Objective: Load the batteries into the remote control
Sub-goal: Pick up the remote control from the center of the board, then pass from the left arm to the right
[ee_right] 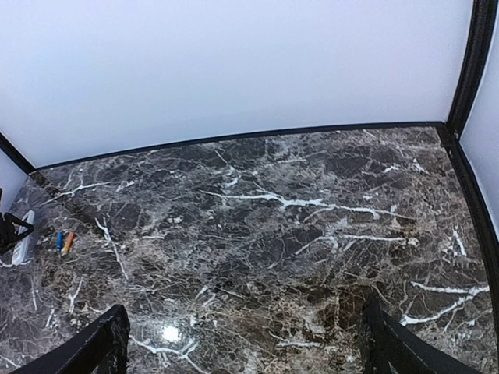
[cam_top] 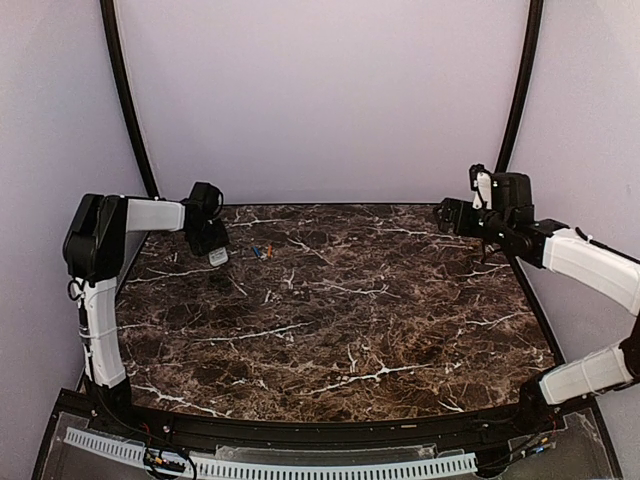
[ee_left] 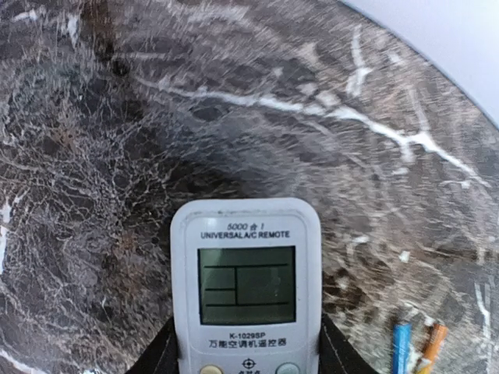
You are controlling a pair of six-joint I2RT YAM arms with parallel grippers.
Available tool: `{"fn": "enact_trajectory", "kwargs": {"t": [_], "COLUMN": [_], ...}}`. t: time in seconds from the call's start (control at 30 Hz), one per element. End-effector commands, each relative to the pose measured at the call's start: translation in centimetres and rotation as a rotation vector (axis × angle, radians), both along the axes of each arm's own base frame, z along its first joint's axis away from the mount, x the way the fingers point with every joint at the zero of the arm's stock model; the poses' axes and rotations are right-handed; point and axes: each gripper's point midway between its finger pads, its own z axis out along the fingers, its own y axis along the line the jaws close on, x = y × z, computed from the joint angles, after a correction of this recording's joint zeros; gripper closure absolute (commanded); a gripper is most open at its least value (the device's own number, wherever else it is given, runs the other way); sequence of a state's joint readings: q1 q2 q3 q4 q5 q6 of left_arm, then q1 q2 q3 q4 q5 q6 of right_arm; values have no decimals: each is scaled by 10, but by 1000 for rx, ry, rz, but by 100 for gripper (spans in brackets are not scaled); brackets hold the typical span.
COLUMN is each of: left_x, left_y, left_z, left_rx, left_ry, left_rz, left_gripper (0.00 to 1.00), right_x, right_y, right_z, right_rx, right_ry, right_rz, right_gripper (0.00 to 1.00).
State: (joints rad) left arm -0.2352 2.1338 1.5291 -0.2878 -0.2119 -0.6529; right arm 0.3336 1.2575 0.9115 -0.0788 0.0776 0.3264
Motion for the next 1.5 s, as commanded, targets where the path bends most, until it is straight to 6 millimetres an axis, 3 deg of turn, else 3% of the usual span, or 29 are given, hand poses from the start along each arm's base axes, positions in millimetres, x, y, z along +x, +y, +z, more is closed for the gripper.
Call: {"fn": "enact_trajectory", "kwargs": {"t": [0.0,0.03,0.07,0.1,0.13,0.17,0.2,0.23,0.33,0.43,0.6,0.73,0.87,1.2,1.47], "left_x": [6,-2,-9,-24,-34,-58,-71,-97,-147,-213,-290,-333,-350,-357,-361], "left_y": [-38,-52,-64,-82,-95,-121,-132,-153,-192,-225,-246,-255,-261,-280,-280], "left_z": [118,152,166,201,218,250,266,292,332,375,422,443,450,439,440], "left_rx": [-104,-127,-127,-151,-146,-192,-177,-211,-230,-318,-454,-567,-639,-679,-697], "left_ry": [-355,-469,-520,-643,-704,-820,-882,-967,-1098,-1257,-1432,-1528,-1555,-1527,-1533], "left_rz": [-162,-209,-275,-336,-414,-513,-579,-670,-868,-1076,-1291,-1391,-1432,-1472,-1475], "left_gripper": [100,100,100,100,100,100,100,100,100,100,100,100,100,100,100], "right_x": [-15,-21,-29,-39,-51,-64,-76,-89,-125,-157,-188,-206,-219,-235,-235], "right_y": [31,43,56,71,85,100,113,126,165,197,224,252,277,310,317], "right_z": [54,66,78,91,107,118,133,146,176,197,221,222,218,212,201], "right_rx": [64,79,92,105,111,120,131,139,168,226,379,392,400,400,375], "right_ry": [-111,-139,-170,-203,-248,-283,-324,-359,-444,-481,-520,-567,-578,-583,-556], "right_rz": [179,251,326,411,501,585,657,721,904,1077,1258,1325,1397,1483,1500], "right_gripper": [1,1,1,1,1,1,1,2,1,1,1,1,2,14,44]}}
